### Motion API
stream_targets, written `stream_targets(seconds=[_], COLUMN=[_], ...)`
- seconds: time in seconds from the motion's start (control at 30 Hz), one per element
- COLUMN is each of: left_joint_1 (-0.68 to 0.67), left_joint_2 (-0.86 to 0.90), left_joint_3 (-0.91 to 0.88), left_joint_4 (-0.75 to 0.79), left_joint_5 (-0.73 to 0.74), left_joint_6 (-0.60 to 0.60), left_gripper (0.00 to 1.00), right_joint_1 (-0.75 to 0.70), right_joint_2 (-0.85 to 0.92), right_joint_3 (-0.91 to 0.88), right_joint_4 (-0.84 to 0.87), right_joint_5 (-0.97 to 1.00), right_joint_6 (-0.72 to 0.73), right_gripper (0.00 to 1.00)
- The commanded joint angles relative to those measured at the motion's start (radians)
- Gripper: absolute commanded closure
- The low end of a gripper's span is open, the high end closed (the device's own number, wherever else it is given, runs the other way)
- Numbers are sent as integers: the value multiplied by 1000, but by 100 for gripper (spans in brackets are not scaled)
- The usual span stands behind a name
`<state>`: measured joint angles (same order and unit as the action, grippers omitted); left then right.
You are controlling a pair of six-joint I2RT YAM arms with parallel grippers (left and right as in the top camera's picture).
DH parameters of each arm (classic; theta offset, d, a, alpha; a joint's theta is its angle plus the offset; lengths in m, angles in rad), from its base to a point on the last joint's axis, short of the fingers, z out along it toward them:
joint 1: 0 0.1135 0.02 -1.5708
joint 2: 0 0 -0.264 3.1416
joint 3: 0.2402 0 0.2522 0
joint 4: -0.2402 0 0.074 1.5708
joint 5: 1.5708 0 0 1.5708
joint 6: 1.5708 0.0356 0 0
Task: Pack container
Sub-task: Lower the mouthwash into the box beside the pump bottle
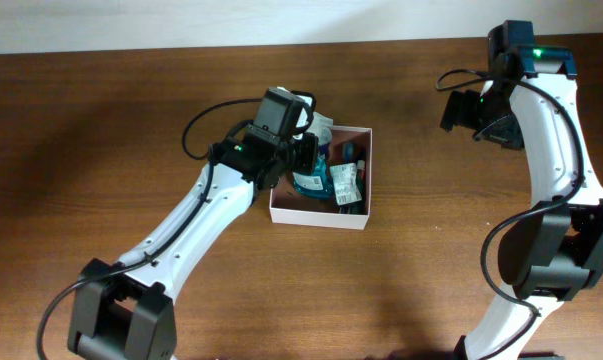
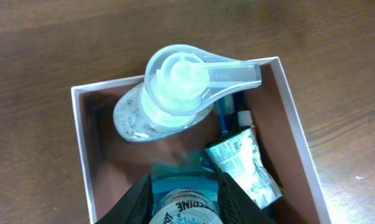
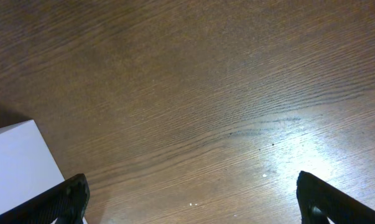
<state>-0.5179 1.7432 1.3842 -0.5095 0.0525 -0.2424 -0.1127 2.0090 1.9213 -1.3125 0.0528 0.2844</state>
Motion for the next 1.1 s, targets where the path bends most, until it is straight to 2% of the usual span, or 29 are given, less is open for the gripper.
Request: stream_targets(seconds=[0.0,0.23,0.37,0.6,0.9,0.93,1.0,1.07], left_joint_1=[-22,-26,-26,-26,-26,-26,-26,-26], left_joint_2=[5,5,5,5,5,5,5,5], left_joint_3=[9,9,9,9,8,8,8,8], left_joint_4=[8,8,8,8,1,1,1,1], left_joint_5=[-112,-121,-123,-209,-222,-222,-222,-222], left_joint_6=[36,36,92,92,91,91,91,91], left_gripper=[83,83,83,83,82,75,66,64], right_joint_1=[0,0,0,0,0,0,0,0], right_joint_2=[-14,-14,-14,-14,-14,-14,-14,-14], right_joint_3=[10,10,10,10,10,10,10,10], right_joint_4=[1,1,1,1,1,1,1,1], right_joint_5=[9,9,8,9,8,8,8,9], right_joint_6=[1,1,1,1,1,1,1,1], right_gripper=[2,2,2,2,2,2,2,2])
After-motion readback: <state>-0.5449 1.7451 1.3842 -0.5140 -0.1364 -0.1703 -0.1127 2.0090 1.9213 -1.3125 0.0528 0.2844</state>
